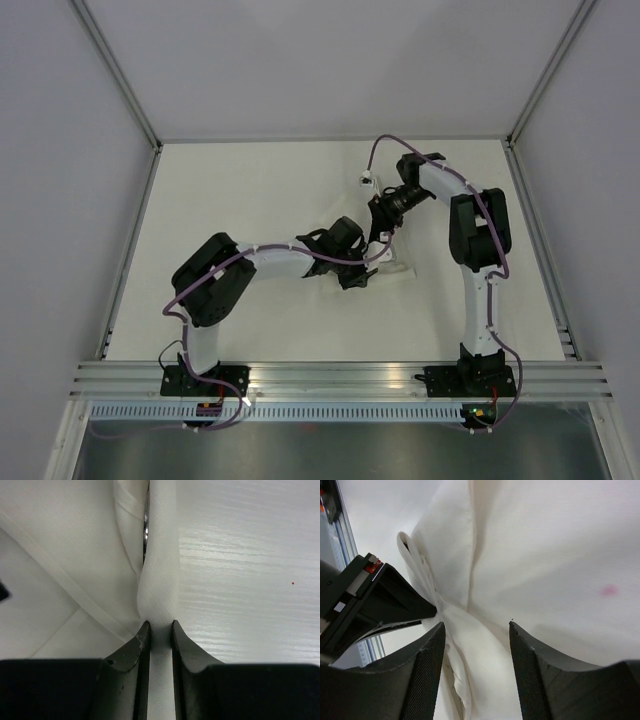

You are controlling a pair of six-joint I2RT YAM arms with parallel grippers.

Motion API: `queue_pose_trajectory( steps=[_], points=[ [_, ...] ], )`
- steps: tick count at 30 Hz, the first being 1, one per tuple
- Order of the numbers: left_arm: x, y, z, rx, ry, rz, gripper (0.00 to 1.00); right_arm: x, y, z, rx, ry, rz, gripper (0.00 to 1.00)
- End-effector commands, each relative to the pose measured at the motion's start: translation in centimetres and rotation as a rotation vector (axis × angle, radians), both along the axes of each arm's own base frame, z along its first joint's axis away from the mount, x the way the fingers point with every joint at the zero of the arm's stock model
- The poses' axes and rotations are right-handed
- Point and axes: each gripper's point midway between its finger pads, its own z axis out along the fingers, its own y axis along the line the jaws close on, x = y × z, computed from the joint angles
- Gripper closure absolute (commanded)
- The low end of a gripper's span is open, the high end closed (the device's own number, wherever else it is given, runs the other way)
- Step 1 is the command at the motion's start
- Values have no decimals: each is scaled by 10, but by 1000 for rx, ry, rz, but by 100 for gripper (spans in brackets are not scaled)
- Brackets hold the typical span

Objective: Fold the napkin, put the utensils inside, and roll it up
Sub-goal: Roll the napkin with the utensil

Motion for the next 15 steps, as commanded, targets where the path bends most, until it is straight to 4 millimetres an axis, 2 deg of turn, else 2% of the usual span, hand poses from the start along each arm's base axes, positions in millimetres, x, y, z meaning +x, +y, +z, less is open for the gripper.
queue_pose_trajectory(
  steps=[1, 3, 4, 6, 7, 9, 10, 11, 12, 13, 14, 15],
  points=[
    [-51, 30, -41, 127, 307, -16, 98, 31, -7, 47, 138, -102, -127, 40],
    [-50, 33, -41, 133, 341, -6, 98, 38, -16, 55, 185, -111, -171, 40],
    [-50, 34, -42, 130, 366, -4, 98, 44, -28, 65, 202, -134, -203, 40],
    [-49, 34, -40, 127, 403, 4, 98, 43, -39, 73, 236, -143, -229, 41],
    [-50, 35, -40, 113, 437, 7, 98, 43, -51, 84, 243, -200, -231, 41],
    [-49, 33, -37, 95, 479, 15, 98, 31, -58, 86, 240, -235, -221, 41],
    [-50, 36, -39, 94, 516, 16, 98, 33, -72, 103, 240, -339, -227, 41],
    [-52, 36, -39, 96, 532, 14, 98, 18, -75, 92, 225, -335, -222, 41],
    [-49, 33, -37, 90, 539, 12, 98, 11, -78, 91, 206, -371, -213, 41],
    [-51, 34, -34, 91, 571, 10, 98, 12, -79, 109, 201, -509, -201, 41],
    [-52, 35, -38, 98, 600, 12, 98, -7, -80, 93, 183, -494, -204, 40],
    [-48, 31, -35, 89, 608, 10, 98, -12, -82, 91, 166, -539, -199, 40]
  ],
)
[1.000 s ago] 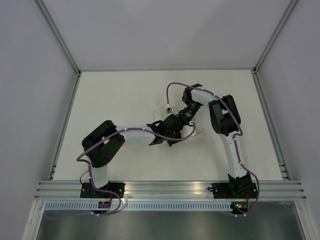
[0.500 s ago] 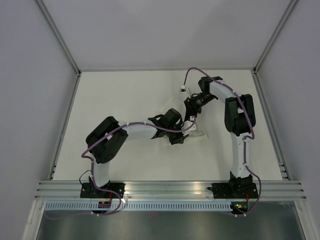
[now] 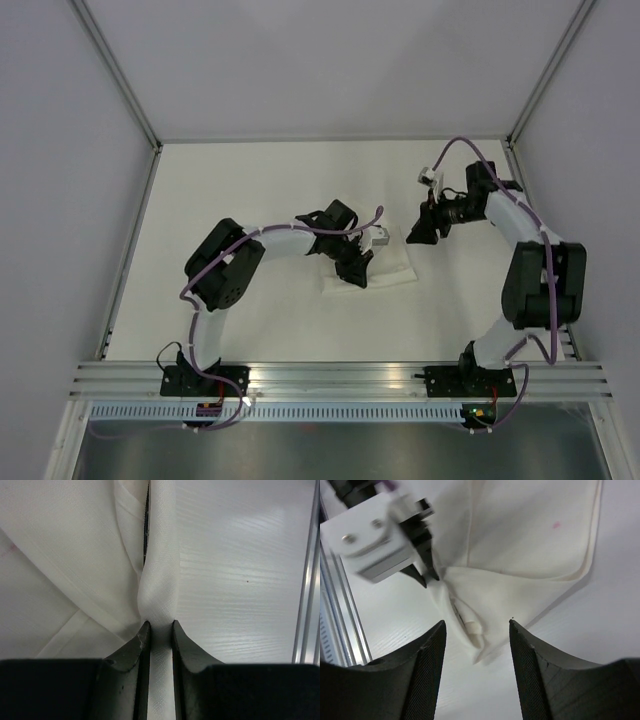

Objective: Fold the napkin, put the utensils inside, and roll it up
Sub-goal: Roll the napkin with the utensil

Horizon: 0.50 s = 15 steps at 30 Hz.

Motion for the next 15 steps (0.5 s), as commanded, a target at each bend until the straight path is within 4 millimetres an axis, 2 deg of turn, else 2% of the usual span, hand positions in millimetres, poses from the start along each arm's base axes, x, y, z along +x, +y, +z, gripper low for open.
queue_pose_trajectory(
  steps=[1, 2, 3, 4, 5, 6, 7, 8, 9, 10, 12, 13, 15],
  points=[
    [-46, 30, -35, 153, 305, -7, 98, -3, 7, 33, -70, -406, 65, 40],
    [-48, 32, -36, 164, 333, -7, 98, -22, 5, 13, -94, -394, 66, 40],
    [-45, 30, -37, 162, 346, -7, 98, -29, 11, 11, -119, -441, 84, 40],
    [-45, 29, -36, 158, 364, -6, 98, -30, 16, 24, -162, -563, 95, 39],
    [-46, 31, -37, 169, 385, -6, 98, -46, 18, 4, -183, -553, 114, 39],
    [-43, 28, -37, 168, 391, -6, 98, -53, 23, 2, -202, -590, 133, 38],
    [-43, 28, -37, 169, 407, -6, 98, -54, 31, 9, -248, -684, 145, 38],
    [-43, 29, -36, 176, 423, -3, 98, -68, 34, -9, -271, -678, 167, 37],
    [-41, 28, -37, 179, 429, -1, 98, -73, 39, -13, -287, -705, 185, 37],
    [-40, 27, -36, 177, 435, -3, 98, -80, 54, -11, -288, -758, 228, 36],
    [-39, 27, -34, 183, 450, 0, 98, -87, 57, -28, -345, -754, 257, 36],
    [-39, 26, -35, 181, 461, 0, 98, -90, 67, -33, -350, -767, 292, 36],
    [-38, 25, -33, 182, 473, 3, 98, -93, 68, -47, -399, -771, 309, 36]
  ],
)
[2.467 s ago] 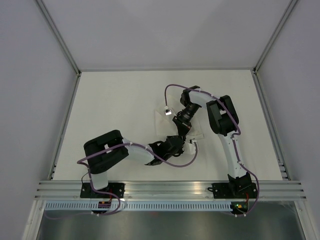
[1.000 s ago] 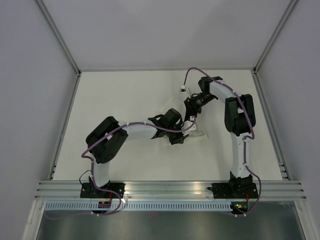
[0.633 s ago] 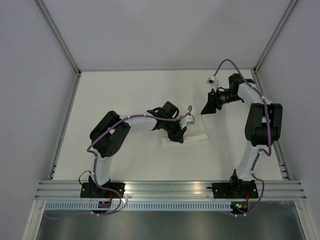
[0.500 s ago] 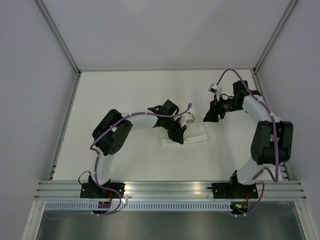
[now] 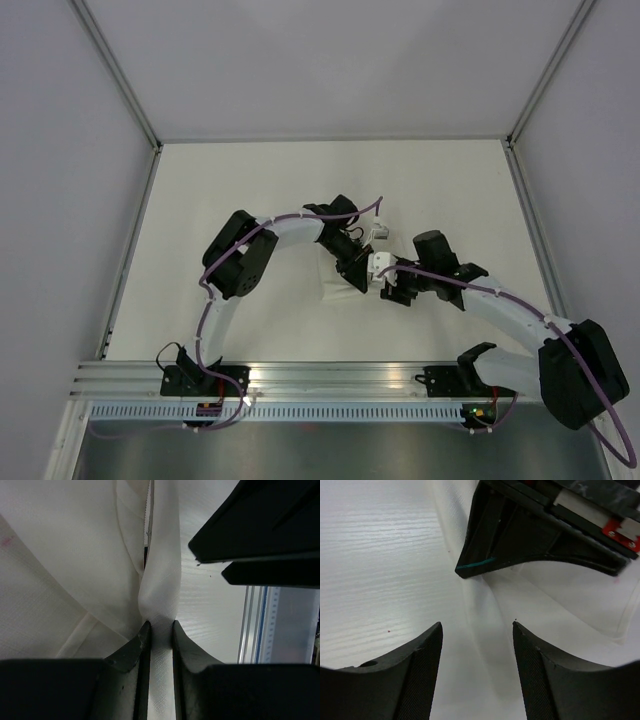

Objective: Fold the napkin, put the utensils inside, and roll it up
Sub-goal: Roll the napkin with the utensil

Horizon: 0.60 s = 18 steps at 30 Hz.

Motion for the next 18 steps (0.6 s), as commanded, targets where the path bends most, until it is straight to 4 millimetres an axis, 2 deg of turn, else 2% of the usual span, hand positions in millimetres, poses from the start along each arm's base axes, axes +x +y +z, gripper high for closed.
queue_pose_trajectory(
  steps=[1, 5, 11, 17, 18],
  points=[
    [-21, 24, -32, 169, 125, 10, 98, 26, 12, 1, -58, -197, 10, 36],
    [-22, 25, -36, 182, 146, 11, 98, 15, 21, -16, -104, -198, 46, 36],
    [-22, 25, -38, 186, 155, 12, 98, 10, 31, -32, -151, -208, 70, 41],
    [-20, 25, -36, 187, 155, 16, 97, 8, 34, -43, -173, -178, 72, 52],
    [-20, 24, -34, 183, 153, 15, 93, 8, 34, -44, -175, -172, 68, 59]
  ],
)
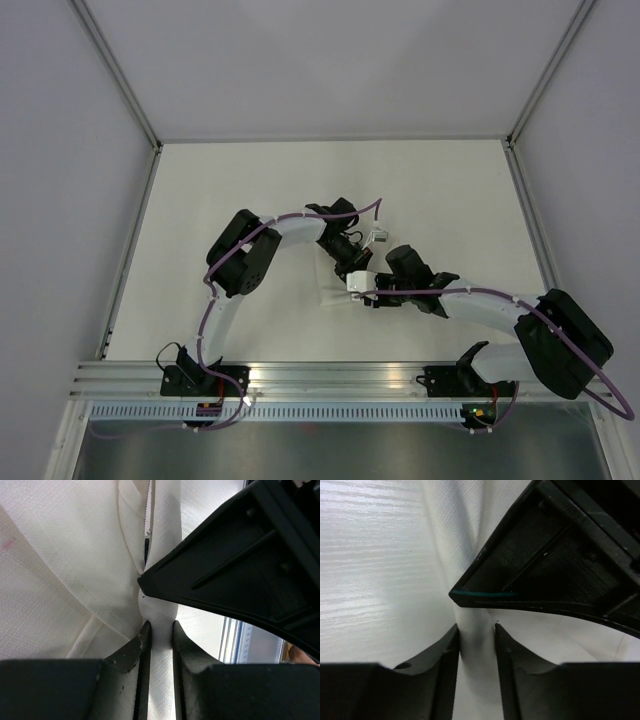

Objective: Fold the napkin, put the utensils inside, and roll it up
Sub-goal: Roll the napkin with the utensil

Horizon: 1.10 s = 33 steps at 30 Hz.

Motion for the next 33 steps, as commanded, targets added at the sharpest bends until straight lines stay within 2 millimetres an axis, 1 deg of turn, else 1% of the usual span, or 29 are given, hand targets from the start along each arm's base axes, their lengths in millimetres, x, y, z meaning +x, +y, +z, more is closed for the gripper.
queue_pose_trajectory(
  steps=[1, 2, 3, 5, 6, 7, 9, 11, 12, 13, 14, 15, 17, 18, 19, 20, 21, 22, 23, 24, 25, 26, 27, 28, 29, 30, 31, 32, 33],
  points=[
    [-4, 18, -32, 142, 12, 14, 90, 7, 3, 2, 4, -24, -18, 63],
    [-4, 18, -30, 138, 9, 15, 87, 7, 3, 2, 3, -19, -19, 67],
    [-1, 15, -24, 118, -5, 19, 80, 4, 1, -2, -11, 2, -18, 75],
    [1, 12, -16, 100, -21, 27, 75, 0, 2, -4, -15, 28, -9, 78],
    [4, 10, -11, 79, -31, 30, 74, -6, -2, -10, -36, 64, -8, 80],
    [7, 7, -2, 57, -49, 33, 73, -7, -1, -10, -39, 77, -3, 80],
    [14, 4, 8, 29, -70, 52, 70, -16, -4, -15, -55, 137, 11, 82],
    [20, 1, 20, 7, -88, 71, 68, -17, -3, -13, -59, 168, 21, 82],
    [26, 0, 24, -18, -98, 84, 68, -23, -5, -15, -63, 214, 28, 83],
    [30, 0, 33, -36, -112, 95, 68, -20, -3, -12, -58, 221, 35, 83],
    [31, -1, 37, -46, -109, 109, 67, -23, -4, -14, -63, 250, 41, 83],
    [38, 1, 40, -56, -118, 130, 67, -27, -8, -16, -66, 295, 41, 83],
    [46, 1, 53, -90, -149, 167, 67, -23, -6, -11, -61, 316, 53, 83],
    [53, 4, 57, -98, -163, 194, 66, -28, -13, -17, -86, 370, 49, 83],
    [64, 1, 62, -130, -211, 219, 66, -25, -7, -11, -67, 385, 64, 83],
    [65, 5, 72, -136, -218, 254, 66, -26, -8, -16, -79, 414, 74, 83],
    [78, 11, 72, -123, -255, 309, 67, -29, -13, -17, -87, 455, 70, 83],
    [84, 13, 75, -145, -280, 345, 67, -25, -8, -12, -69, 466, 80, 83],
    [89, 15, 82, -161, -276, 387, 67, -26, -8, -15, -72, 499, 82, 83],
    [105, 24, 95, -163, -335, 466, 67, -22, -9, -11, -71, 516, 89, 83],
    [103, 33, 89, -143, -308, 520, 67, -23, -7, -9, -57, 543, 99, 83],
    [120, 34, 101, -190, -379, 582, 68, -25, -11, -14, -67, 589, 86, 83],
    [129, 44, 122, -220, -427, 645, 68, -17, -8, -11, -60, 584, 91, 84],
    [124, 51, 116, -216, -417, 685, 68, -14, -8, -11, -57, 594, 89, 84],
    [138, 57, 129, -244, -500, 756, 70, -13, -10, -16, -62, 627, 83, 84],
    [140, 63, 151, -286, -564, 802, 70, -8, -9, -14, -65, 637, 87, 84],
    [134, 73, 144, -274, -577, 843, 70, -6, -9, -15, -67, 650, 85, 83],
    [148, 82, 159, -307, -669, 930, 70, -9, -14, -21, -88, 704, 73, 84],
    [147, 88, 165, -326, -704, 968, 70, -1, -11, -19, -89, 703, 78, 84]
  ],
)
